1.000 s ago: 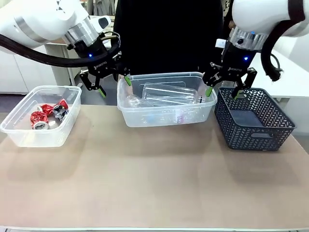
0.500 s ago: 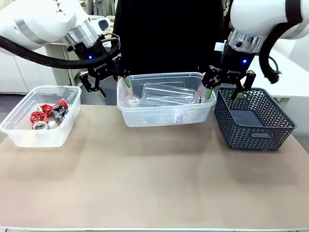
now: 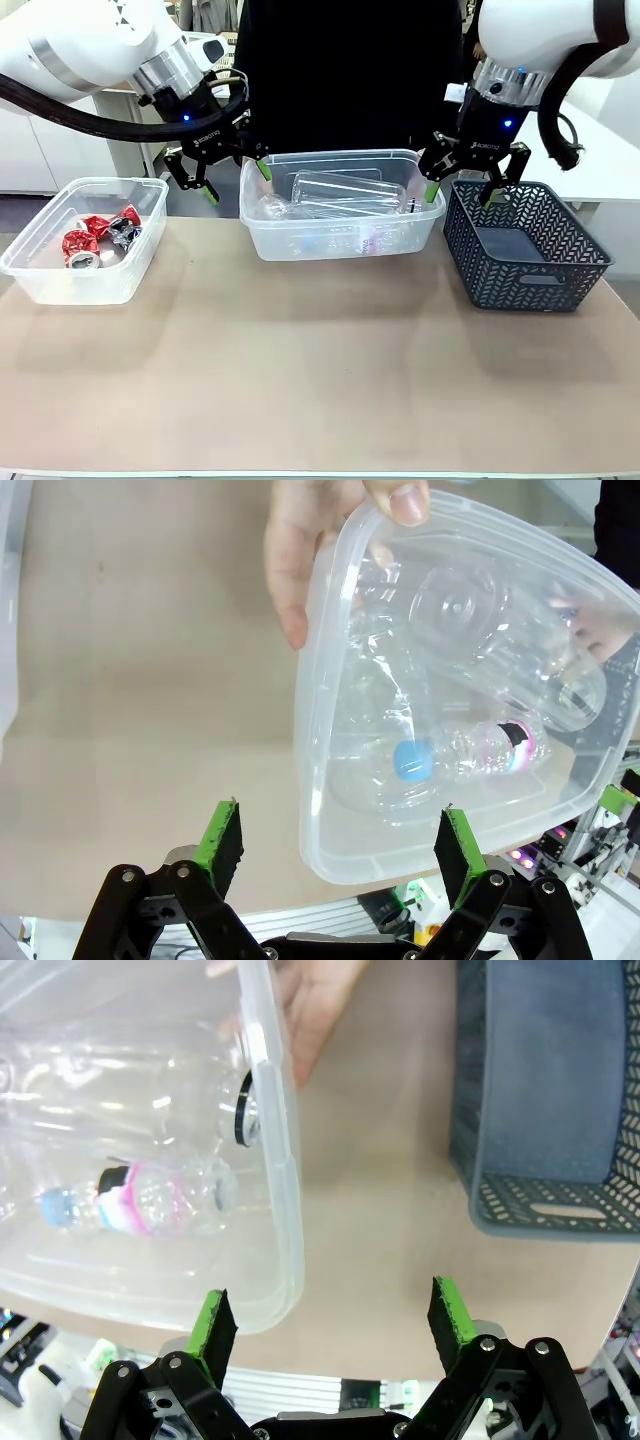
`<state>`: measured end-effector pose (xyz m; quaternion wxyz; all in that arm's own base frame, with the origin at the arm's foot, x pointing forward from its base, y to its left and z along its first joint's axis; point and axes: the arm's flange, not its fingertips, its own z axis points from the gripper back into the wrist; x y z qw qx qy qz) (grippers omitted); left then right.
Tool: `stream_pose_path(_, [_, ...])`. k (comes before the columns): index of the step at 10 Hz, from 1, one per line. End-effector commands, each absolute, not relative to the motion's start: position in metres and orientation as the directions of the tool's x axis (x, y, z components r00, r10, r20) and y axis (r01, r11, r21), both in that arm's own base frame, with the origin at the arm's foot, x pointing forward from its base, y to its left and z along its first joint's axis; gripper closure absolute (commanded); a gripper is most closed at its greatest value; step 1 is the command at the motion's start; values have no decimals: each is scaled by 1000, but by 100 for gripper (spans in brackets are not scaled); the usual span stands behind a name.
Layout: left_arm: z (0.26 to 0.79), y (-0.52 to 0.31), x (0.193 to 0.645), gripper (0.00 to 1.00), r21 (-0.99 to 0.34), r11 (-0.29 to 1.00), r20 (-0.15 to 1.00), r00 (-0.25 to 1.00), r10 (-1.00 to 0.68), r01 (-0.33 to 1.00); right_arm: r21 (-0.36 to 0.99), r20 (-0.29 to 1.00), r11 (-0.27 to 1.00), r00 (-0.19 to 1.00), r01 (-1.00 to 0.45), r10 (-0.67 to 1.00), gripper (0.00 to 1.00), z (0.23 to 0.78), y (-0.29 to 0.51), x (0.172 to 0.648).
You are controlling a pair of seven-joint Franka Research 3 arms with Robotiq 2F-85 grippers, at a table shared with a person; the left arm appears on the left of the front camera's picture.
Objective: Sort the waste into each basket.
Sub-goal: Release the Organizing box you were holding.
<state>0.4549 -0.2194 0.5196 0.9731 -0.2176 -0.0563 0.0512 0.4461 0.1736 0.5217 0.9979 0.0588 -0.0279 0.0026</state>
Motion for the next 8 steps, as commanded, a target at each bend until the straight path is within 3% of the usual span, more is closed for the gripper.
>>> stream_pose_path(1, [520, -219, 454, 0, -428, 900, 88, 988, 124, -75, 119, 65, 993, 998, -9, 1, 0, 523, 173, 445])
stream_pose_path(3, [520, -219, 455, 0, -429, 900, 87, 988, 124, -75, 117, 56, 993, 998, -8, 2, 0, 522, 174, 446])
stream_pose_path(4, [531, -209, 426, 0, -420, 907, 103, 991, 87, -36, 180, 140, 983, 989, 27, -52, 0, 537, 162, 400])
stream_pose_path(5, [537, -188, 390, 0, -388, 922, 61, 997, 46, -18, 313, 135, 942, 977, 118, -167, 0, 547, 141, 354])
stream_pose_path(6, [542, -172, 343, 0, -403, 913, 6, 998, -63, 60, 459, 55, 886, 993, 66, -103, 0, 554, 118, 308])
stream_pose_path(7, [546, -163, 302, 0, -416, 895, 34, 987, -159, 159, 514, 29, 853, 991, 95, -128, 0, 553, 101, 274])
stream_pose_path(8, [547, -159, 273, 0, -405, 890, 86, 978, -189, 208, 496, 91, 861, 979, 114, -182, 0, 548, 90, 253])
